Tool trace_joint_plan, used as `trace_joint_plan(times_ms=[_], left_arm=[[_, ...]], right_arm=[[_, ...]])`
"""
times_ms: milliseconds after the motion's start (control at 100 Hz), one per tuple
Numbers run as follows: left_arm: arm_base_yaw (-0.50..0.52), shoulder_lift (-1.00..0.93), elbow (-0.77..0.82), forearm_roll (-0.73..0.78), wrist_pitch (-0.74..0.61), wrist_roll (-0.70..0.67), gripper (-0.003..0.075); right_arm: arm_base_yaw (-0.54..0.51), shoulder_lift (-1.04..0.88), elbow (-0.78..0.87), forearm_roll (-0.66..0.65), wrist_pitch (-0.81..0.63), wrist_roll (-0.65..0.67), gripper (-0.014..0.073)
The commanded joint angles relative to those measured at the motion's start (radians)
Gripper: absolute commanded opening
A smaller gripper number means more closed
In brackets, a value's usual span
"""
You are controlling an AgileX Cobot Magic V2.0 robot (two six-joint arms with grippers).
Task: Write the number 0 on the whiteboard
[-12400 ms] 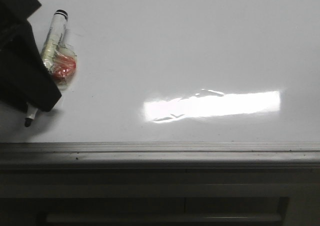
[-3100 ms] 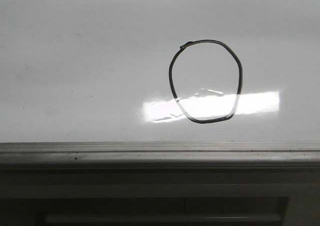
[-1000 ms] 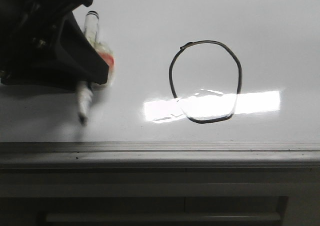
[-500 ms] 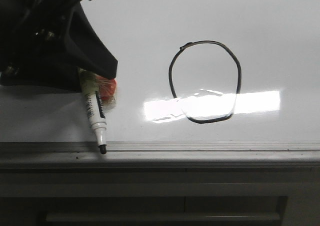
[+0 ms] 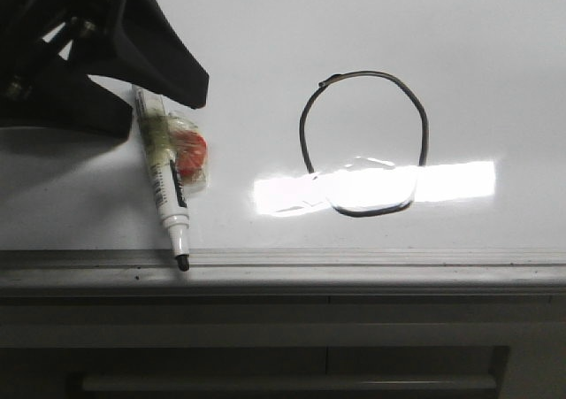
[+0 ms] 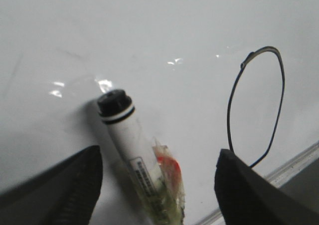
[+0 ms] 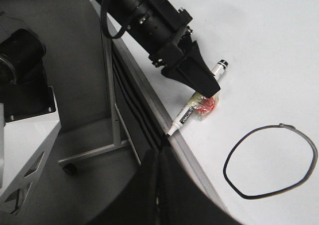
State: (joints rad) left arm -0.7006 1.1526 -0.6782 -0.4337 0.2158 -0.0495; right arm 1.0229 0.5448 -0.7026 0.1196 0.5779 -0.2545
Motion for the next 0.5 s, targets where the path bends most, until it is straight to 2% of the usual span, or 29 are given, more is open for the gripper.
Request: trace_joint_plan(times_ms=[0, 250, 390, 450, 490], left_arm=[[0.011, -0.062, -0.013, 0.064, -0.062, 0.001, 0.0478], [0.011, -0.246, -0.013, 0.154, -0.057, 0.001, 0.0452], [0.011, -0.392, -0.013, 0.259, -0.037, 0.001, 0.0349], [0.011, -0.453, -0.013, 0.286, -0.002, 0.001, 0.0284], [0.011, -0.497, -0.013, 0.308, 0.03, 0.001, 0.0215]], right_arm=[[-0.005, 0.004, -0.024, -0.015, -0.078, 0.003, -0.0067], [-0.005, 0.004, -0.024, -0.113, -0.143, 0.003, -0.0067], [-0.005, -0.008, -0.024, -0.275, -0.145, 0.047, -0.0067], [-0.005, -0.024, -0.024, -0.379, -0.145, 0.16, -0.0067], [-0.005, -0.033, -0.022, -0.471, -0.148, 0.239, -0.0067]])
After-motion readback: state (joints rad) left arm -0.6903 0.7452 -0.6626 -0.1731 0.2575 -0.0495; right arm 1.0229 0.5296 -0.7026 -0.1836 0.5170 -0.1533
